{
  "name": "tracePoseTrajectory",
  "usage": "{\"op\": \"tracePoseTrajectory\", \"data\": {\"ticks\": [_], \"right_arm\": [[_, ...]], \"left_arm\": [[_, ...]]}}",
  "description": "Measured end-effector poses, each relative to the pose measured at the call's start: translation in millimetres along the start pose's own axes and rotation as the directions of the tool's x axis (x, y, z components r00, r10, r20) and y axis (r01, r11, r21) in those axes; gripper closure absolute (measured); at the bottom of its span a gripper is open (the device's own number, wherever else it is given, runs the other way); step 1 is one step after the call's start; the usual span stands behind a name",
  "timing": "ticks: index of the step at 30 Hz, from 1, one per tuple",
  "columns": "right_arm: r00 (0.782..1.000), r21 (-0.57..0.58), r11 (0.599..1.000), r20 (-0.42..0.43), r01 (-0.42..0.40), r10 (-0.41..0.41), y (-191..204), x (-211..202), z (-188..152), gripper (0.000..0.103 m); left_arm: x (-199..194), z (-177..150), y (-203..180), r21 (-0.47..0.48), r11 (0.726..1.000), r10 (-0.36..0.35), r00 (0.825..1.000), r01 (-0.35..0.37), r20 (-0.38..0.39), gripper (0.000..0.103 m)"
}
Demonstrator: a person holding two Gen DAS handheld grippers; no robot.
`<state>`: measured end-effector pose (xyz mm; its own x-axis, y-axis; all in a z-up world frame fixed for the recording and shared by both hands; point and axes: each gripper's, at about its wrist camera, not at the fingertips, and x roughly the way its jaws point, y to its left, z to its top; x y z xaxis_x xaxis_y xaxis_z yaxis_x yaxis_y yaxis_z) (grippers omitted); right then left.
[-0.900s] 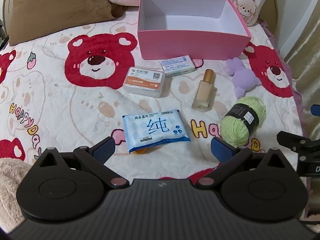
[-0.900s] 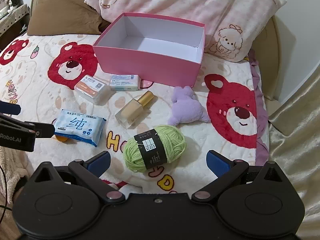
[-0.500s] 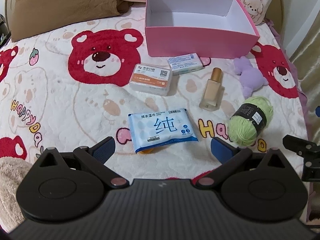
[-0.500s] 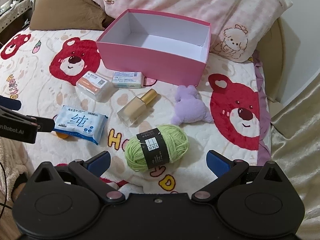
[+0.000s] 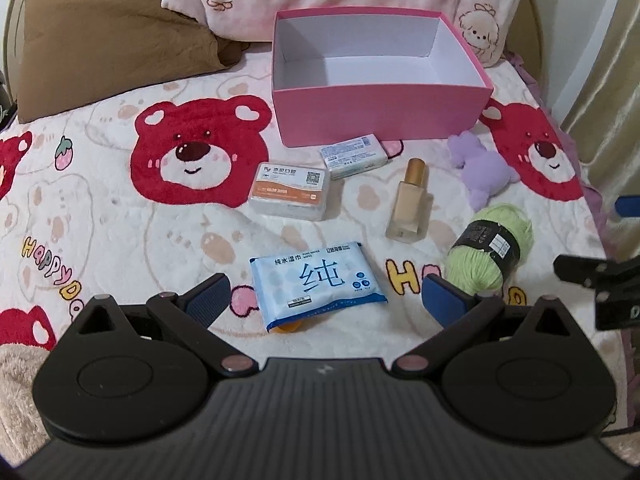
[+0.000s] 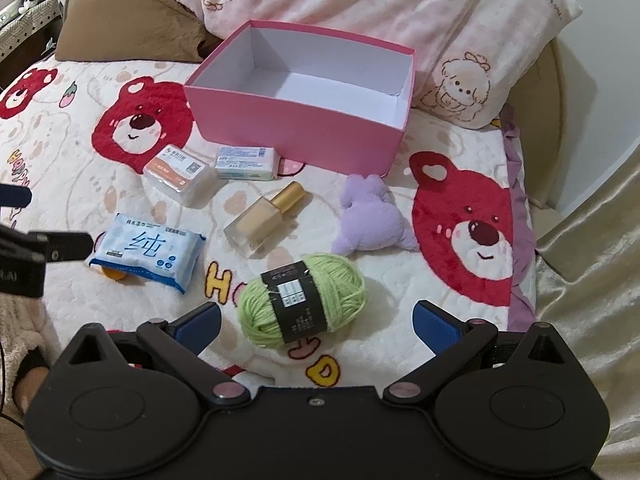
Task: Organize objects
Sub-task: 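Move the left gripper toward the green yarn ball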
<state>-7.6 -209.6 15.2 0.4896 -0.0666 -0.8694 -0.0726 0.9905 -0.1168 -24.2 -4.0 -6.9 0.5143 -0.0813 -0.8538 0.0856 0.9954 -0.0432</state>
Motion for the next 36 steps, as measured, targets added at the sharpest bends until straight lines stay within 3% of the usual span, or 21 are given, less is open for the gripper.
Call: {"op": "tracePoseTrajectory", "data": {"ticks": [4, 10, 21, 36], "right_arm": [[1.000, 0.001, 1.000, -0.003, -0.013, 0.013, -4, 3, -1, 0.000], [1.000, 0.016, 1.000, -0.009, -0.013, 0.013, -8, 8, -4, 0.000], [1.000, -0.012, 1.000, 0.000, -0.006, 0.006, -6, 4, -9, 0.000], [0.999, -0.026, 0.999, 0.018, -0.026, 0.026, -9, 5, -12, 0.000]], "left_arm": [[-8, 1, 2, -0.030, 0.998, -0.052, 0.998, 0.053, 0.045, 0.000], [-17, 5, -4, -0.009, 0.998, -0.067, 0.993, 0.069, 0.094, 0.000], [-6, 0, 5, -0.067, 0.987, -0.141, 0.989, 0.143, 0.033, 0.001], [-2, 0, -5, -0.067, 0.987, -0.148, 0.989, 0.148, 0.007, 0.001]]}}
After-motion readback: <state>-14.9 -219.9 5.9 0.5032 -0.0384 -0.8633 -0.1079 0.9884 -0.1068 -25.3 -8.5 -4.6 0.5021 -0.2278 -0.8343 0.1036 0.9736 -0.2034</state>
